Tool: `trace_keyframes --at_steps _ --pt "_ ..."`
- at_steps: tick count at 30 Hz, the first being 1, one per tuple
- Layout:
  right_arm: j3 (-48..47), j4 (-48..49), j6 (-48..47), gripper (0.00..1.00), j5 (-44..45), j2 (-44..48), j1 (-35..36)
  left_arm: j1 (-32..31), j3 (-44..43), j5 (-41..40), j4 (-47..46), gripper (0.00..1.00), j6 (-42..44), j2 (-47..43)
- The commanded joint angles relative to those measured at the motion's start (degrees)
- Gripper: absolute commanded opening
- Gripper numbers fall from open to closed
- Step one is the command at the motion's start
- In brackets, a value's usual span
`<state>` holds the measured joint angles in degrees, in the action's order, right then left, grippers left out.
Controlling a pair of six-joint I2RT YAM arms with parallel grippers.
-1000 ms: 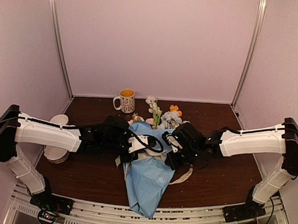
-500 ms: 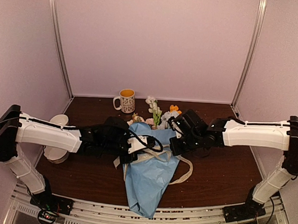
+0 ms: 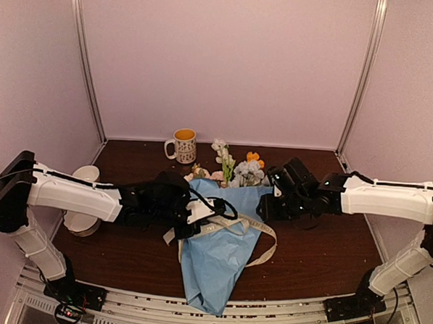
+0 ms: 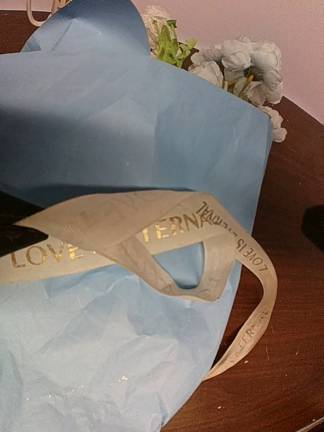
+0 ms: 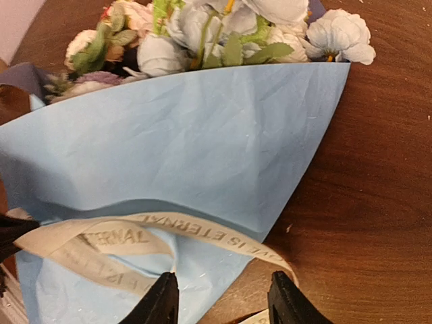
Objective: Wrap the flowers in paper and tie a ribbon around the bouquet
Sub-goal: Cross the ribbon over the folded bouquet, then tie the ribbon around the folded bouquet.
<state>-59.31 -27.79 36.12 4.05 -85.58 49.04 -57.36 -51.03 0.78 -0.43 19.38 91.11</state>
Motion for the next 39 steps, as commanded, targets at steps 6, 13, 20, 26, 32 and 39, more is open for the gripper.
trace_keyframes --at_steps 6,13,20,26,32,39 --pt "6.66 12.75 5.69 0.53 -9.91 -0.27 1.94 0.41 0.75 -0.38 -2.38 0.00 -1.60 1.09" --pt "2.03 13.66 5.92 0.34 -13.79 -8.66 1.90 0.41 0.93 -0.10 -1.71 0.00 -2.18 1.07" --pt "4.32 15.58 6.54 0.00 -14.14 -7.77 1.13 0.41 -4.08 4.22 8.73 0.52 -4.41 -0.54" --pt "4.07 14.69 5.84 0.00 -13.81 -9.26 -0.17 0.48 -8.00 7.87 19.80 0.89 -8.12 -7.89" --pt "3.64 14.74 5.57 0.00 -14.41 -9.54 -0.26 5.12 -1.41 4.60 26.24 0.57 -18.64 -16.46" --pt "2.73 14.25 5.49 0.00 -14.82 -10.48 -0.26 7.32 5.50 1.07 25.61 0.50 -26.21 -16.07"
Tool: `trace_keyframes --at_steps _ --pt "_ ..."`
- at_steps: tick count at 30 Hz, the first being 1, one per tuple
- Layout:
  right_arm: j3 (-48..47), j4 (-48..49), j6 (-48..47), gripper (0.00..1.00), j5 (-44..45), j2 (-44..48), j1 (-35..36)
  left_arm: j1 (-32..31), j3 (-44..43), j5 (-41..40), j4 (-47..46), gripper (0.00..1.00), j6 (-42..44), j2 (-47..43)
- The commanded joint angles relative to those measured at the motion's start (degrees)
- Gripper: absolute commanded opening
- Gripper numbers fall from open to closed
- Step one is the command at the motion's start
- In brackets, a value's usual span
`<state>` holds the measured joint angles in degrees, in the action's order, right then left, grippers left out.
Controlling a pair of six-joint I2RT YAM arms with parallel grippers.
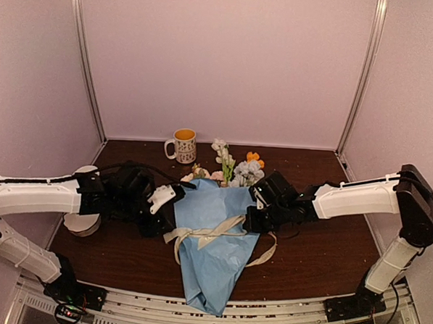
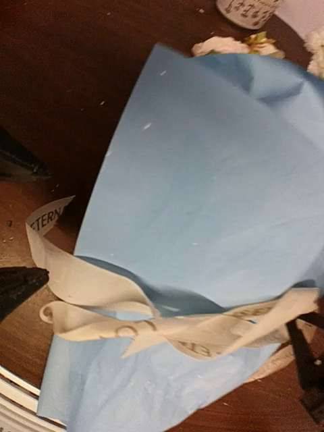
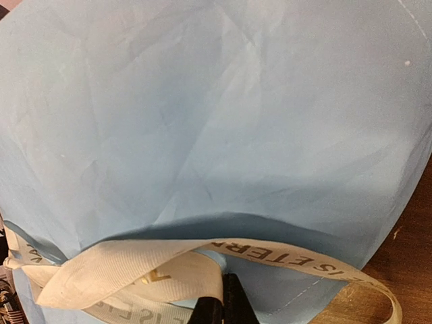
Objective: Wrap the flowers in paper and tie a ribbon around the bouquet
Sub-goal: Tie the ribbon around the folded bouquet.
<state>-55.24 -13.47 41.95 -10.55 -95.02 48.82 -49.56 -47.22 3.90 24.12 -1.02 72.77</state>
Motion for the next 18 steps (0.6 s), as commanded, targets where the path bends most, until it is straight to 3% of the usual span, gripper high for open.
trace_keyframes --at_steps 1,5,11,12,13,14,15,16,18 --pt "-1.36 0.08 -0.30 0.00 -0.32 -1.03 -0.04 -0.65 2.75 -2.52 -0.01 0.55 -5.84 2.81" --pt "-1.38 0.07 -0.24 0.00 -0.34 -0.81 -0.03 -0.80 5.76 -6.22 -6.18 0.59 -6.15 5.64" --pt "-1.27 -0.32 -0.34 0.00 -0.40 -0.30 -0.04 -1.57 7.30 -2.60 -13.57 0.68 -4.76 9.93" --pt "-1.27 -0.49 -0.38 0.00 -0.36 -0.22 -0.04 -1.63 7.46 -2.83 -14.18 0.65 -4.80 10.40" --pt "-1.35 -0.54 -0.43 0.00 -0.35 -0.17 -0.04 -1.60 7.56 -3.11 -14.75 0.54 -4.79 10.67" --pt "-1.37 -0.65 -0.46 0.00 -0.35 -0.08 -0.02 -1.59 7.46 -3.55 -14.83 0.41 -4.78 10.75" --pt "-1.50 -0.95 -0.47 0.00 -0.40 0.12 -0.04 -1.59 7.23 -4.17 -14.55 0.16 -5.25 10.50" --pt "-1.78 -1.43 -0.66 0.00 -0.19 0.31 -0.04 -1.59 7.03 -5.46 -14.32 0.00 -6.14 9.95" --pt "-2.49 -3.29 -1.39 0.00 1.39 1.05 -0.04 -1.56 7.76 -8.67 -15.37 0.00 -8.19 7.38"
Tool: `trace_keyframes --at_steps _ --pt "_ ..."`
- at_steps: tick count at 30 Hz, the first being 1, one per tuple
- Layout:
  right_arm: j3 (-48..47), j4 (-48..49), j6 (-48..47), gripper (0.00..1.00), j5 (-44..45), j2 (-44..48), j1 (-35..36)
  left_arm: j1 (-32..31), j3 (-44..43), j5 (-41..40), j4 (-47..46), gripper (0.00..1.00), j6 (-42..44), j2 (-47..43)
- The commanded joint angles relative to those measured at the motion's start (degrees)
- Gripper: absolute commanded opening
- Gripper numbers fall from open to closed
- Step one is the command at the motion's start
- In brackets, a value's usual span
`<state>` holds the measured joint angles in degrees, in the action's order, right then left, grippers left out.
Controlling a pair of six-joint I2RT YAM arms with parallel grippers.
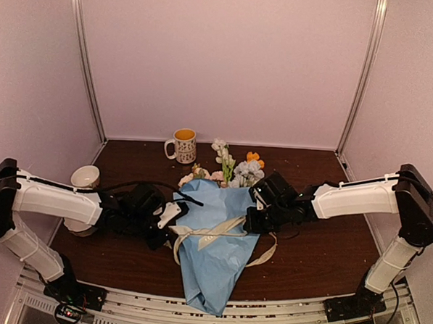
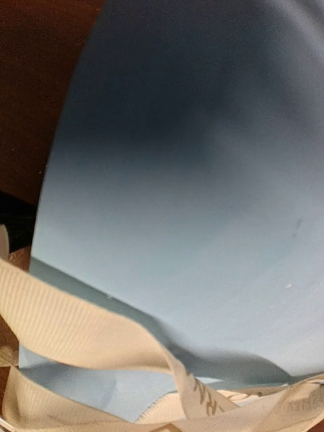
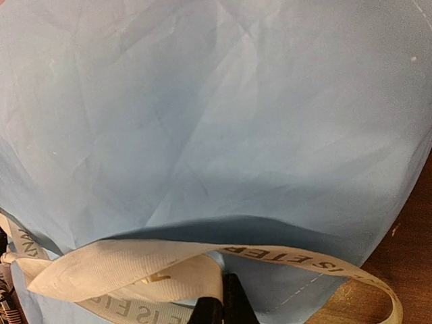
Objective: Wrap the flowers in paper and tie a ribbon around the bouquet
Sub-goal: Tie the ribbon around the folded bouquet.
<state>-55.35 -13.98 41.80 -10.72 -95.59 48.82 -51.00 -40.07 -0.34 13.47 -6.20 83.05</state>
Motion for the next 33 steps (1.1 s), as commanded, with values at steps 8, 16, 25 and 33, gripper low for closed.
trace_keyframes --at_steps 8,16,25,33 --pt "-4.63 -11.66 -7.41 0.00 2.05 8.92 -1.99 4.91 1.69 -15.78 -2.74 0.00 -9.93 -8.49" --pt "2.55 -16.81 -6.80 0.00 -2.33 26.50 -20.30 16.65 6.81 -15.34 -4.30 0.00 -18.55 -11.13" --pt "21.12 -4.90 -0.37 0.00 -4.21 37.39 -47.44 34.19 19.81 -15.80 -9.72 0.00 -36.84 -23.35" --pt "29.73 0.79 -1.23 0.00 -8.58 36.22 -66.12 44.02 23.46 -21.72 -2.91 0.00 -44.68 -34.25"
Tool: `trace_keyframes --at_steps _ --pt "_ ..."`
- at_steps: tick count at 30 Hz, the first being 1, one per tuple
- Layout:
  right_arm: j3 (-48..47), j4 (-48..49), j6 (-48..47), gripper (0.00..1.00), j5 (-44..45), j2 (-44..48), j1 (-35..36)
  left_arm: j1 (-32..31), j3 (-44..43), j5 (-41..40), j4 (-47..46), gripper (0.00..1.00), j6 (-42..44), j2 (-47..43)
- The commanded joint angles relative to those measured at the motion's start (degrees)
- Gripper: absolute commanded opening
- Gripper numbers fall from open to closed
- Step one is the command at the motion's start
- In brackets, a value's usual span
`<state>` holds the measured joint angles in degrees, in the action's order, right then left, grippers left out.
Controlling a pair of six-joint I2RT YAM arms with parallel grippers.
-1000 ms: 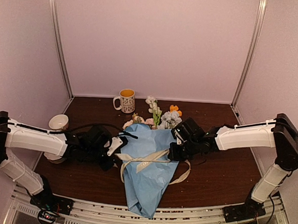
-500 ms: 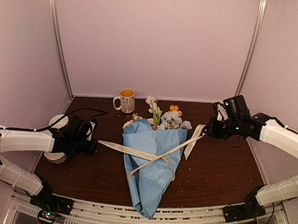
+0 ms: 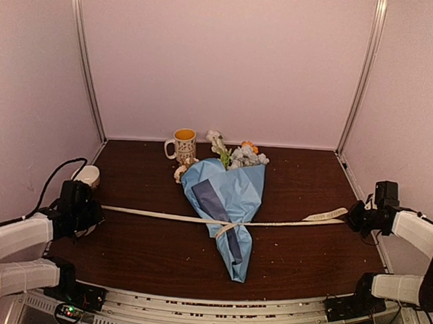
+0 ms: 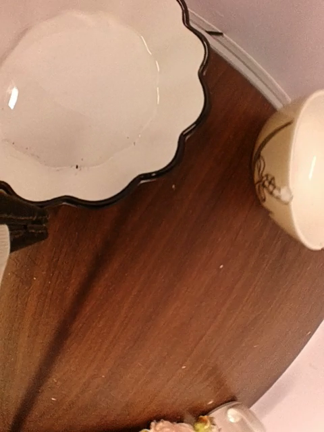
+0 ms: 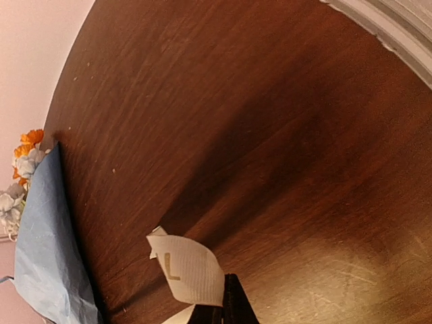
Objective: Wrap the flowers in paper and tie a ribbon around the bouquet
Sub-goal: Tie the ribbon around the folded bouquet.
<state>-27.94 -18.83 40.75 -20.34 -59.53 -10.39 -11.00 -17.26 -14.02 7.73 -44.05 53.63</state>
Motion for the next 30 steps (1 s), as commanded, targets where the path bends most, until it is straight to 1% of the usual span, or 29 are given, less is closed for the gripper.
trace_keyframes --at_steps 1,5,11,13,15,19,22,26,30 --pt "3.42 6.44 0.00 0.00 0.44 0.20 -9.71 5.07 2.36 -8.86 3.86 0.00 -7.86 -6.62" --pt "7.50 10.59 0.79 0.00 -4.22 -0.32 -18.97 8.91 4.49 -10.70 7.87 0.00 -9.57 -14.27" --pt "8.66 10.24 -2.65 0.00 -5.70 -2.26 -25.24 11.74 4.06 -17.24 16.45 0.00 -8.63 -22.26" --pt "9.17 10.43 -3.70 0.00 -7.05 -3.31 -27.72 13.94 3.52 -17.77 19.20 0.00 -8.08 -23.85" --pt "9.60 10.61 -4.64 0.00 -8.84 -4.50 -29.93 15.28 3.11 -16.65 20.11 0.00 -7.20 -25.58" --pt "10.14 12.02 -5.16 0.00 -11.21 -5.88 -30.58 15.44 3.68 -14.08 19.13 0.00 -7.43 -27.88" --pt "9.91 12.03 -6.08 0.00 -11.20 -5.91 -30.54 15.44 3.67 -14.09 18.21 0.00 -6.39 -26.90" --pt "7.84 8.15 -11.03 0.00 -8.76 -5.31 -30.54 15.47 3.61 -14.82 17.84 0.00 -6.25 -25.04" --pt "6.99 7.46 -13.29 0.00 -9.41 -4.63 -30.48 15.43 3.56 -14.91 17.18 0.00 -6.47 -23.35"
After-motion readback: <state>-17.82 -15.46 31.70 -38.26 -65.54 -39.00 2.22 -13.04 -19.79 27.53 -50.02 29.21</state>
